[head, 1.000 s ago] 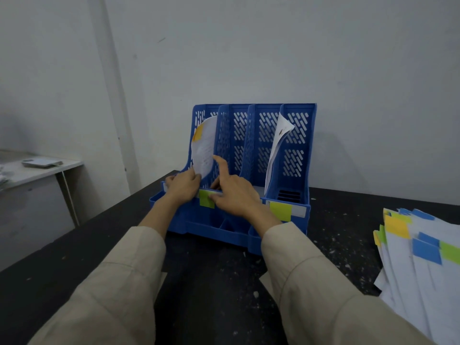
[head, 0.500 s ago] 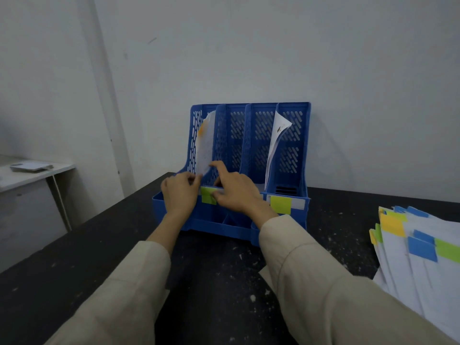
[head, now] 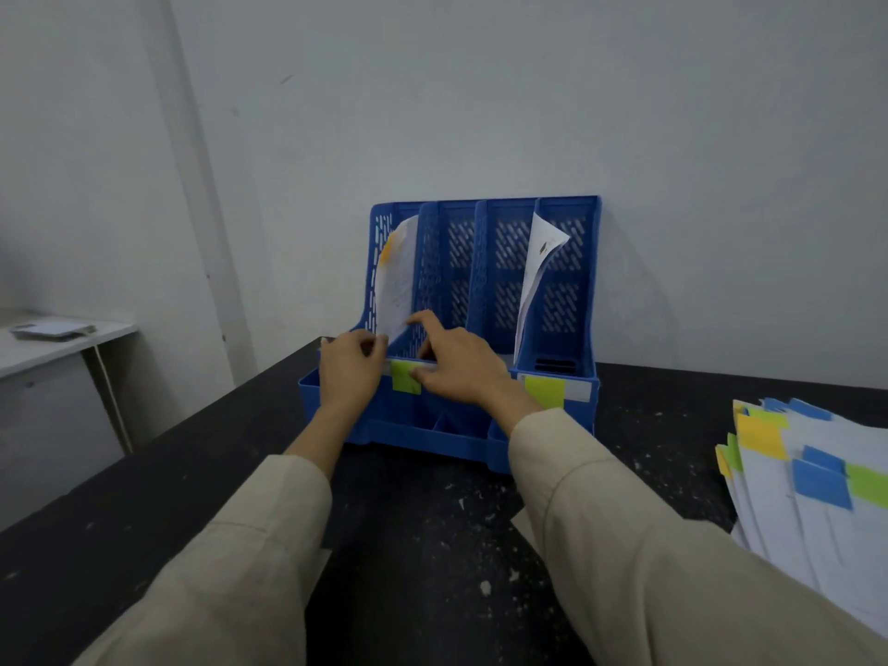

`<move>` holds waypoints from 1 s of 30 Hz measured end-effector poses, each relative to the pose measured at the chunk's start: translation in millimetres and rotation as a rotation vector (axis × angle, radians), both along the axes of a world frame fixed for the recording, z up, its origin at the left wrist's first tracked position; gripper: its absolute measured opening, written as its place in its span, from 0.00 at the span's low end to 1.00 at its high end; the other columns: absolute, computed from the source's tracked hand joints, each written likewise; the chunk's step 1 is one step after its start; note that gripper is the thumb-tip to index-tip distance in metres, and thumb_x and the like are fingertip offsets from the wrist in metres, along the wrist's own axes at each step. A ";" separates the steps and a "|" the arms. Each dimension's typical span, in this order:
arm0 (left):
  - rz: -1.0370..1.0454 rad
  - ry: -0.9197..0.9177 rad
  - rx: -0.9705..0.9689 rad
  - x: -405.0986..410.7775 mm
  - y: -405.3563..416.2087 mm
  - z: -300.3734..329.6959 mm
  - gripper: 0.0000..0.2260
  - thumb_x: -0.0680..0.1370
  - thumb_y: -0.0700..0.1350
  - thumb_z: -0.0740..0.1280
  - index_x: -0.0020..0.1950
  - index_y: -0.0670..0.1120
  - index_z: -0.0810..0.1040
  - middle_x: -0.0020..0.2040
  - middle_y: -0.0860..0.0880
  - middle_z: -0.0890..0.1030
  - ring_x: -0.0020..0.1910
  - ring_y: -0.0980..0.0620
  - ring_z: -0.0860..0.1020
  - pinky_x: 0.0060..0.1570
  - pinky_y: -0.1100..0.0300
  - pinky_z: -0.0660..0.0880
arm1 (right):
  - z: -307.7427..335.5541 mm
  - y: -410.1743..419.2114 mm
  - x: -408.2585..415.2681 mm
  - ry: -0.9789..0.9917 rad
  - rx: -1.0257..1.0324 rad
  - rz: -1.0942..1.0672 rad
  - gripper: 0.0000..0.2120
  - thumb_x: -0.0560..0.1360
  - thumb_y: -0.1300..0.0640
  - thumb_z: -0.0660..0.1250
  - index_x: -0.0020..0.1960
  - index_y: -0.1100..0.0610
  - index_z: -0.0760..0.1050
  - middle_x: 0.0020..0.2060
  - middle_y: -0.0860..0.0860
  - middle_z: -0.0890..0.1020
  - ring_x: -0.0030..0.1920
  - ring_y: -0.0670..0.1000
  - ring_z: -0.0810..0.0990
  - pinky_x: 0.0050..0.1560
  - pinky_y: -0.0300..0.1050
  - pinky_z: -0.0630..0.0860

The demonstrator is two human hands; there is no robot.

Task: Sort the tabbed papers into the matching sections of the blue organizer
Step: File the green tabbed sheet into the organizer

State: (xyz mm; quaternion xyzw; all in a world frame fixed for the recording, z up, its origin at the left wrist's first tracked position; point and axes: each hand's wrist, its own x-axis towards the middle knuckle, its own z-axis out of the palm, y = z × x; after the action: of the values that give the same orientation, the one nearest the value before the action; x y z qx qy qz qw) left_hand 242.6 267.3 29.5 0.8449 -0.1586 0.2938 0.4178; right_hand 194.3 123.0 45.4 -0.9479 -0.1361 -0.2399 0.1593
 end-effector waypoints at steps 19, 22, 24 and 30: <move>-0.416 -0.434 -0.084 -137.1 -112.9 34.8 0.08 0.77 0.46 0.59 0.47 0.45 0.75 0.44 0.52 0.75 0.45 0.53 0.71 0.47 0.60 0.68 | 37.4 -105.4 -210.0 -0.034 0.013 -0.124 0.07 0.75 0.55 0.67 0.51 0.54 0.78 0.46 0.48 0.82 0.45 0.46 0.79 0.48 0.43 0.77; -0.640 -0.323 -0.007 -173.8 -162.2 23.3 0.06 0.76 0.45 0.61 0.47 0.46 0.77 0.45 0.52 0.77 0.47 0.52 0.74 0.48 0.59 0.70 | 22.7 -146.2 -263.0 -0.008 0.114 -0.323 0.04 0.74 0.55 0.68 0.49 0.53 0.79 0.45 0.46 0.82 0.44 0.44 0.80 0.44 0.36 0.74; -0.833 -0.171 0.078 -198.4 -191.5 9.8 0.04 0.76 0.42 0.65 0.48 0.47 0.79 0.46 0.52 0.78 0.47 0.54 0.74 0.49 0.62 0.71 | 11.1 -174.1 -294.3 -0.009 0.230 -0.453 0.01 0.74 0.56 0.68 0.45 0.51 0.78 0.44 0.44 0.82 0.44 0.45 0.80 0.44 0.39 0.75; -1.174 0.016 0.376 -237.1 -231.9 -35.1 0.07 0.74 0.51 0.65 0.51 0.54 0.78 0.53 0.55 0.78 0.55 0.55 0.74 0.56 0.65 0.68 | -10.6 -241.6 -347.6 0.136 0.349 -0.929 0.06 0.73 0.53 0.67 0.48 0.54 0.79 0.48 0.48 0.81 0.46 0.49 0.79 0.53 0.47 0.76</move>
State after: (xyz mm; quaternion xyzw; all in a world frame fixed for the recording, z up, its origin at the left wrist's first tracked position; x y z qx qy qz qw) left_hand 5.5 35.4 -5.7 0.6780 -0.6432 -0.0248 0.3550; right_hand -153.3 -118.6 34.8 -0.8812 0.3532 -0.2421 0.2003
